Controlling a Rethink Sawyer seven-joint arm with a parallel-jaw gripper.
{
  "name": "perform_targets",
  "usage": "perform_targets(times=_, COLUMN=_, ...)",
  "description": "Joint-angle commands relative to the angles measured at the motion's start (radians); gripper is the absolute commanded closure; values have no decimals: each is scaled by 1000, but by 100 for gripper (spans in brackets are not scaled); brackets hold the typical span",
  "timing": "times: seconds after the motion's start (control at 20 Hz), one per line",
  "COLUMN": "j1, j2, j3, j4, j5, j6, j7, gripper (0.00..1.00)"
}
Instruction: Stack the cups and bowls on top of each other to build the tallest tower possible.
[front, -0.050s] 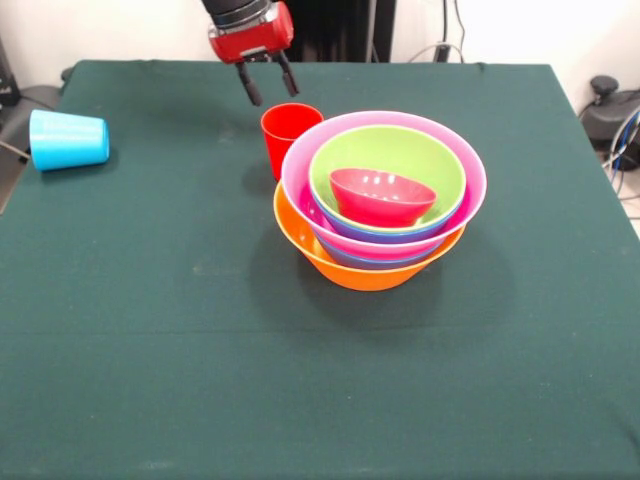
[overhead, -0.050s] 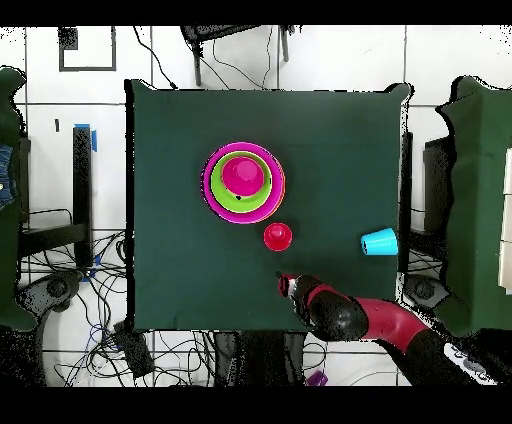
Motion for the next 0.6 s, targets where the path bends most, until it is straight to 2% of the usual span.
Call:
perform_targets(times=0.05, j1=53, j2=42, j3=-19, j4=-73, j5=-23, j6=22, j7=52, gripper=0)
perform_targets(times=0.2, j1=65, j2=67, j3=-12, j4=-93, j5=-2, j6=75, j7=35, gripper=0)
perform_targets(times=0.45, j1=71, j2=112, j3=7, j4=-113, j5=-27, j6=54, j7=8, gripper=0)
perform_targets(times=0.6, j1=53, j2=116, j3=39, j4=-102, j5=-11, j6=66, j7=-1, gripper=0)
